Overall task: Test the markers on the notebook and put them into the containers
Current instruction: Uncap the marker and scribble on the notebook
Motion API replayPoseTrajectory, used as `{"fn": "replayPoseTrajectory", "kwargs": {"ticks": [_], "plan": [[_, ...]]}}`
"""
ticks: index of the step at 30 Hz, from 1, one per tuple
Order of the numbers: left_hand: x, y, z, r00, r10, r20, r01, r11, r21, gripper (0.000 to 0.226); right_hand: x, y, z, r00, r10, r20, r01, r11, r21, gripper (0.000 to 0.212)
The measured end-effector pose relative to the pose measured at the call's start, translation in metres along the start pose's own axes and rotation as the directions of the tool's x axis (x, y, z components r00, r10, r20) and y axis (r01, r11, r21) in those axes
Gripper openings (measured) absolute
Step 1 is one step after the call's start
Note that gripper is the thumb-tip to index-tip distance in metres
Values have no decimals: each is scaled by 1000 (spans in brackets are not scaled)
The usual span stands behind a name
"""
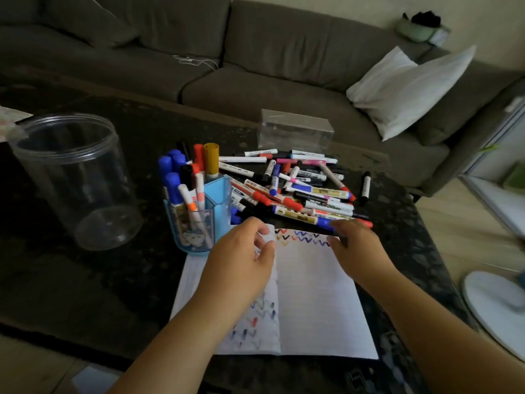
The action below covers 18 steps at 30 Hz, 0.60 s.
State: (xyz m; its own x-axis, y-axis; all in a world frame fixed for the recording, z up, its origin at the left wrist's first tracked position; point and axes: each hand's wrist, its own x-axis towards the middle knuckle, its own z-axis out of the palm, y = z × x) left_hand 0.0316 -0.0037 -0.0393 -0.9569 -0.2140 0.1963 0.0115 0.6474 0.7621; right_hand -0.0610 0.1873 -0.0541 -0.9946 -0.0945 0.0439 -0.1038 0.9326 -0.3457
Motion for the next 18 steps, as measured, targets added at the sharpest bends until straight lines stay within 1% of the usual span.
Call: {"fn": "replayPoseTrajectory", "kwargs": {"ticks": [4,7,9,11,13,15,18], "plan": [[7,3,14,999,-42,11,42,999,32,11,23,3,-1,1000,-14,9,15,999,-43,36],[11,3,20,996,-80,25,79,996,37,12,38,3,3,1000,-19,-17,18,996,-88,38],[13,2,23,996,-85,35,84,996,41,13,47,6,7,999,-32,-33,26,989,-148,41],[14,1,25,996,-86,41,83,995,51,12,53,11,9,999,-46,-11,42,970,-239,44],[15,0,28,996,-80,44,77,995,61,10,56,16,12,998,-60,7,59,954,-293,44],[15,1,30,996,-71,49,68,996,58,10,57,17,12,996,-88,10,86,942,-324,42],[14,4,34,994,-64,85,61,998,28,12,51,17,5,985,-171,33,171,914,-368,39]]}}
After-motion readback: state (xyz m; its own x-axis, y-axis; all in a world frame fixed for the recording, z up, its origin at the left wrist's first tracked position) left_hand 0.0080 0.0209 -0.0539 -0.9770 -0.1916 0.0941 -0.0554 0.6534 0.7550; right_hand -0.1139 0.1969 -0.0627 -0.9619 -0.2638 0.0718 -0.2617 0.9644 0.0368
